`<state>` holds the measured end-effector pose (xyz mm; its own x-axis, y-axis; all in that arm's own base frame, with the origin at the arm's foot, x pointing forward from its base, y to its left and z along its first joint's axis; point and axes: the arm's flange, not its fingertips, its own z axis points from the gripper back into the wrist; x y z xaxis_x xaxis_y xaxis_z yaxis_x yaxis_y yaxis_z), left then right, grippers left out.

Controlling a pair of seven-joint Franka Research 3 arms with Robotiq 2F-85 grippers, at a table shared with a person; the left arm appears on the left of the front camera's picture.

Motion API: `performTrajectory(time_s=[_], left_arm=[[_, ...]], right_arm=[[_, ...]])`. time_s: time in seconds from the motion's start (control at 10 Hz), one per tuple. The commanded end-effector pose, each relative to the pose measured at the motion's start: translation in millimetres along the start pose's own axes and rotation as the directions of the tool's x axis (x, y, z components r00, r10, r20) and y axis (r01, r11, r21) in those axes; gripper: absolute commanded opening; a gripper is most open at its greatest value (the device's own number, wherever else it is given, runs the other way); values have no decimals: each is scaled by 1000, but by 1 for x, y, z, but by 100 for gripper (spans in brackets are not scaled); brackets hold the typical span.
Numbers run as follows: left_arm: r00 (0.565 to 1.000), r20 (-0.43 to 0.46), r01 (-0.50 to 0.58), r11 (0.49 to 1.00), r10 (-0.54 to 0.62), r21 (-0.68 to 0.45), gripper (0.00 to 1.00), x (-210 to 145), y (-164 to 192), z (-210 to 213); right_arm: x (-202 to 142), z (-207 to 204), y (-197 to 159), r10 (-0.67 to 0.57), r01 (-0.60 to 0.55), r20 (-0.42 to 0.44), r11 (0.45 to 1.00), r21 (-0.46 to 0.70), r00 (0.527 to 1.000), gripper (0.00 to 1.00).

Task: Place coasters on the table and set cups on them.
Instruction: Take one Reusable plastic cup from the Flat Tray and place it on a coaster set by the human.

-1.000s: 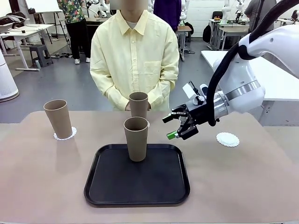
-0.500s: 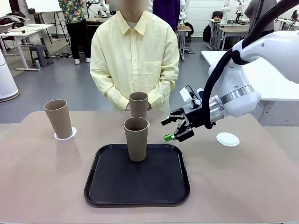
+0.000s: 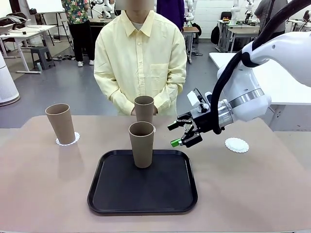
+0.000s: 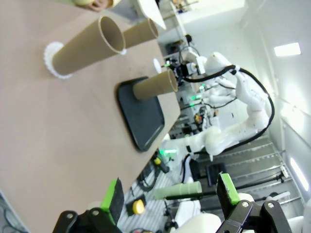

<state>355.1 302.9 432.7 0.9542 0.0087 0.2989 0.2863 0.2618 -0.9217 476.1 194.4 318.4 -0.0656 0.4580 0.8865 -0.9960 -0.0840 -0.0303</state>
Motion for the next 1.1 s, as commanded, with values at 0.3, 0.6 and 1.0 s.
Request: performTrajectory(time_s=[0.3, 0.6, 1.0], left_arm=[[1000, 3, -3, 1000, 3, 2, 100, -1, -2, 1], [1000, 3, -3, 1000, 3, 2, 100, -1, -2, 1], [1000, 3, -3, 1000, 3, 2, 100, -1, -2, 1]], right_arm=[[-20, -30, -18, -41, 47, 54, 993, -112, 998, 100], [-22, -44, -16, -44, 52, 91, 994, -97, 995, 100], [-20, -63, -4, -53, 52, 104, 999, 9, 993, 100]])
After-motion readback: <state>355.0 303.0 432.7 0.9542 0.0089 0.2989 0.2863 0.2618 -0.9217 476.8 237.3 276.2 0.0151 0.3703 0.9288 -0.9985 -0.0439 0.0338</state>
